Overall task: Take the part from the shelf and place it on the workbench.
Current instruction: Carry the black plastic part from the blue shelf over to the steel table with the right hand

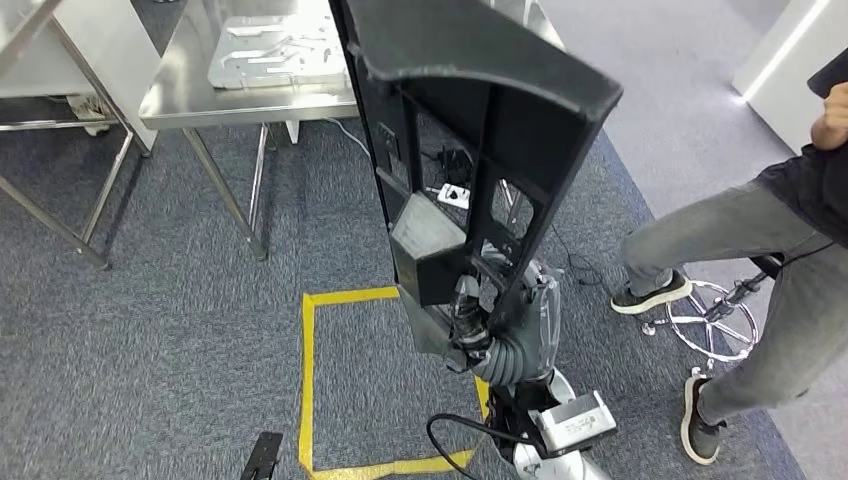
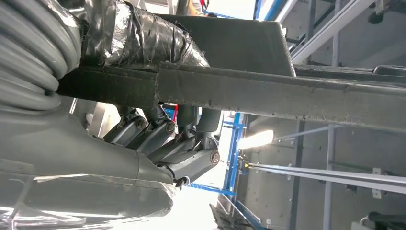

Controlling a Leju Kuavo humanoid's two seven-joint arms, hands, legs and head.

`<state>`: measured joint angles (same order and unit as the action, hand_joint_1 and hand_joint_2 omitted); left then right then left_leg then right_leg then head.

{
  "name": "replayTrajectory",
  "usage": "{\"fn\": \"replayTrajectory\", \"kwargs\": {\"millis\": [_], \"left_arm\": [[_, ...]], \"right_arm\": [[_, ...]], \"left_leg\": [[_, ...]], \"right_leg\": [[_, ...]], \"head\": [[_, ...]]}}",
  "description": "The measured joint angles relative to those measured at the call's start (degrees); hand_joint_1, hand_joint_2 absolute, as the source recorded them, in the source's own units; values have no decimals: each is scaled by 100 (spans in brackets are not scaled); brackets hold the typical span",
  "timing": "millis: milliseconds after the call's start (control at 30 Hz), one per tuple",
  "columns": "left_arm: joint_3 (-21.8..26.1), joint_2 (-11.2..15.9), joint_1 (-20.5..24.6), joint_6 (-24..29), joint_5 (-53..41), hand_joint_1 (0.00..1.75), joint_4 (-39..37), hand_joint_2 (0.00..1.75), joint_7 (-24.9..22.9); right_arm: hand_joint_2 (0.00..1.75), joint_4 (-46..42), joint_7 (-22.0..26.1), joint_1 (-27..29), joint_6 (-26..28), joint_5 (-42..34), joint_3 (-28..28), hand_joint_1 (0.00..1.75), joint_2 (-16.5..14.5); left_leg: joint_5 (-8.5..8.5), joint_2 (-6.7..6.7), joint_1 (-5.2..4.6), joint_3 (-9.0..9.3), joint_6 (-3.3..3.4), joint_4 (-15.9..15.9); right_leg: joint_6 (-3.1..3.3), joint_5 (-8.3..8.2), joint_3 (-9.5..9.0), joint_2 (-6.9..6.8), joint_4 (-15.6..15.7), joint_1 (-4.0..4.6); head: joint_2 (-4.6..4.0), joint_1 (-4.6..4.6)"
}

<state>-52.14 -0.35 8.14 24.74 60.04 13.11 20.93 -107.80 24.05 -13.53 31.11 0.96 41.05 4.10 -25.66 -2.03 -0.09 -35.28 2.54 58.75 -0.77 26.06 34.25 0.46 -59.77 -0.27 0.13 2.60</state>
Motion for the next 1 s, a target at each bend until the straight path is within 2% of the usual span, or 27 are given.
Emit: {"fn": "replayTrajectory", "kwargs": {"millis": [100, 167, 200, 267, 300, 333, 367, 433, 467, 533, 600, 667, 733, 800, 833, 867, 900, 967, 1000], "left_arm": [[-1, -2, -9, 0, 1, 0, 0, 175, -1], [-2, -2, -10, 0, 2, 0, 0, 175, 8], [-3, -2, -8, -1, 2, 0, 0, 175, 16], [-3, -3, -10, -2, 2, 0, 0, 175, 32], [-3, -4, -15, -3, 2, 0, 0, 175, 35], [-3, -5, -20, -4, 2, 0, 0, 175, 35], [-3, -6, -23, -4, 2, 0, 0, 175, 35], [-3, -5, -21, -4, 2, 0, 0, 175, 38], [-3, -4, -16, -4, 3, 0, 0, 175, 44], [-4, -4, -10, -5, 3, 0, 0, 175, 52], [-5, -3, -20, -8, 1, 0, 0, 175, 37], [-5, -1, -27, -11, -2, 0, 0, 175, 1], [-5, 3, -19, -14, -2, 0, 0, 175, -32], [-5, 7, -15, -18, -1, 0, 0, 175, -45], [-5, 8, -17, -16, 2, 0, 0, 175, -48], [-5, 5, -16, 9, 11, 0, 0, 175, -60], [-5, -3, -8, 56, 24, 0, 0, 175, -83], [-5, -58, 60, 227, 53, 0, 1, 175, -176], [-5, -94, 118, 306, 64, 0, 2, 175, -227]], "right_arm": [[175, -4, 5, -1, -1, -10, 0, 175, -3], [175, -11, 15, -3, 2, -48, 0, 175, -10], [175, -14, 22, -3, 3, -83, 0, 175, -19], [175, -15, 40, 1, 3, -157, 0, 175, -31], [175, -14, 51, 5, 2, -194, 0, 175, -34], [175, -14, 63, 7, -1, -222, 0, 175, -34], [175, -13, 75, 9, -2, -244, 0, 175, -34], [175, -14, 100, 9, -4, -272, 0, 175, -34], [175, -15, 109, 9, -6, -283, 0, 175, -34], [175, -23, 117, 8, -16, -296, 0, 175, -34], [175, -35, 115, 8, -39, -302, 0, 175, -34], [175, -56, 105, -1, -68, -301, 0, 175, -34], [175, -74, 95, -25, -79, -299, 0, 175, -34], [175, -77, 85, -33, -77, -307, 0, 175, -34], [175, -76, 77, -27, -78, -316, 0, 175, -33], [175, -76, 64, -24, -79, -337, 0, 175, -33], [175, -76, 50, -24, -80, -360, 0, 175, -33], [175, -73, 14, -42, -73, -415, 3, 175, -34], [175, -69, 0, -61, -58, -431, 15, 175, -34]], "left_leg": [[3, -11, 7, -17, -86, -18], [-119, 30, 13, -78, -139, 135], [-265, 60, 18, -194, -164, 391], [-601, 102, 29, -553, -205, 1152], [-697, 111, 36, -721, -222, 1479], [-683, 116, 44, -792, -233, 1602], [-566, 123, 53, -749, -239, 1500], [-203, 164, 67, -398, -230, 789], [-94, 190, 56, -199, -212, 410], [-54, 218, 33, 12, -146, 1], [-85, 194, 24, 55, -67, -38], [-110, 175, 28, 131, 6, -61], [-147, 166, 26, 207, 68, -74], [-199, 156, 11, 261, 98, -72], [-230, 147, 3, 295, 101, -72], [-269, 136, -4, 344, 101, -71], [-307, 125, -9, 398, 98, -71], [-402, 102, -13, 521, 75, -73], [-439, 90, -13, 549, 55, -76]], "right_leg": [[62, -15, -44, 3, 123, 12], [121, -44, -76, -17, 181, -14], [146, -45, -90, -32, 198, -22], [180, -23, -97, -58, 200, -17], [185, -12, -101, -68, 198, -15], [183, -2, -110, -74, 195, -14], [174, 11, -124, -76, 192, -15], [140, 52, -173, -77, 185, -18], [111, 78, -192, -77, 176, -9], [46, 106, -220, -80, 172, 7], [-14, 105, -239, -83, 147, 8], [-64, 181, -181, -77, -43, -11], [-95, 410, 121, -68, -600, -25], [-106, 643, 573, -65, -1290, -24], [-105, 663, 737, -64, -1479, -23], [-89, 573, 807, -63, -1464, -19], [-66, 409, 794, -62, -1298, -11], [15, -96, 552, -58, -539, 32], [50, -215, 449, -53, -230, 59]], "head": [[0, 2], [0, 10], [0, 16], [0, 23], [0, 23], [0, 23], [0, 25], [0, 25], [0, 26], [0, 16], [0, 8], [0, -1], [0, -15], [0, -19], [0, -19], [0, -19], [0, -19], [0, -17], [0, -18]]}}
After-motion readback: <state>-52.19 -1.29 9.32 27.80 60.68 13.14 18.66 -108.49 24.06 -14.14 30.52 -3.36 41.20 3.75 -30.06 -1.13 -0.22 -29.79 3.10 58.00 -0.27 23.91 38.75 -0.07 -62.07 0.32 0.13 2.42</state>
